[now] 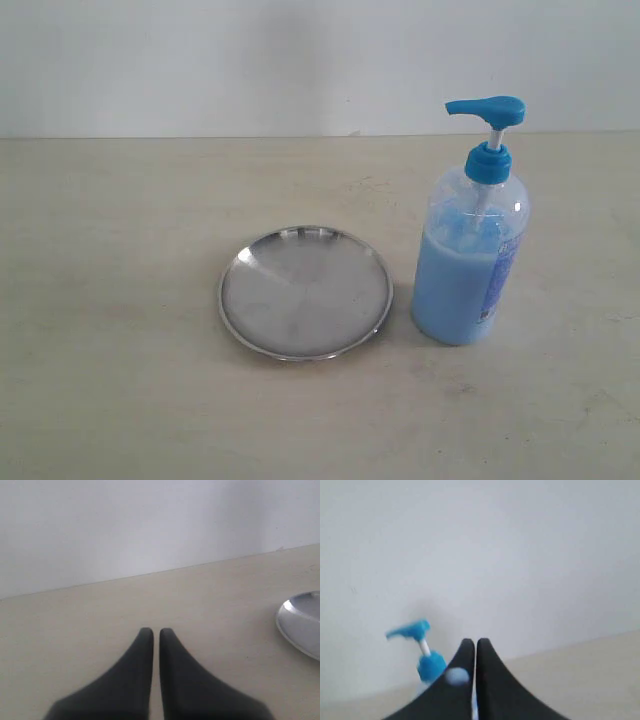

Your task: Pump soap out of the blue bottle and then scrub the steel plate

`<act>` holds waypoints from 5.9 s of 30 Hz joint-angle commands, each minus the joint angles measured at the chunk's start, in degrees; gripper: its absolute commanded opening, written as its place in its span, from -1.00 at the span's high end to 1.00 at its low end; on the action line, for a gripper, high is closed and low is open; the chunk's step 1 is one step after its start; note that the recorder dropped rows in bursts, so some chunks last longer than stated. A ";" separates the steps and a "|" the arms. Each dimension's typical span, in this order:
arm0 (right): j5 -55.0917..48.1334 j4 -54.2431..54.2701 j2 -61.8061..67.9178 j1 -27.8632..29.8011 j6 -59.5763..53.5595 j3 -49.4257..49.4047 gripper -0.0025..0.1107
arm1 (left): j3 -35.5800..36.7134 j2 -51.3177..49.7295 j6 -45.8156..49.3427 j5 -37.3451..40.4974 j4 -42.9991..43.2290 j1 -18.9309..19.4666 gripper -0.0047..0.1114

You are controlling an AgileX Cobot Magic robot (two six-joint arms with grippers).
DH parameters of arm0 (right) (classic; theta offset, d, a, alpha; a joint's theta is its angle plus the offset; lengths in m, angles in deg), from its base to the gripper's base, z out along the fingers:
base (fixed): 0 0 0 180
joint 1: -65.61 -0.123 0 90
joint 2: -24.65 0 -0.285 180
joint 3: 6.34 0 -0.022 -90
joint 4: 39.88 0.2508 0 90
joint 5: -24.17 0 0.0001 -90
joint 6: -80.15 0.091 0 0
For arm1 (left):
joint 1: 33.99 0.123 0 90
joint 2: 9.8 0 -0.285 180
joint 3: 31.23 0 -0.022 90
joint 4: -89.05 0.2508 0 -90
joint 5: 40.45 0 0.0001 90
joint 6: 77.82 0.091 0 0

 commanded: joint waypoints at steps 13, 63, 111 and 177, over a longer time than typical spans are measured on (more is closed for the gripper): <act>12.80 8.12 -0.19 0.05 13.83 0.05 0.96 | 0.23 -0.16 -0.46 -0.03 -0.05 -0.27 0.85; -1.05 -30.81 54.33 0.05 9.32 18.06 0.96 | 0.23 -0.16 0.72 0.05 0.29 -0.27 0.85; -15.25 -30.98 54.33 -8.25 3.18 18.06 -0.26 | 0.23 -0.16 0.72 -0.18 0.29 -0.27 0.85; -30.83 -20.93 8.16 -9.70 12.91 18.42 0.93 | 0.23 -0.16 0.72 -0.17 6.04 -0.27 0.85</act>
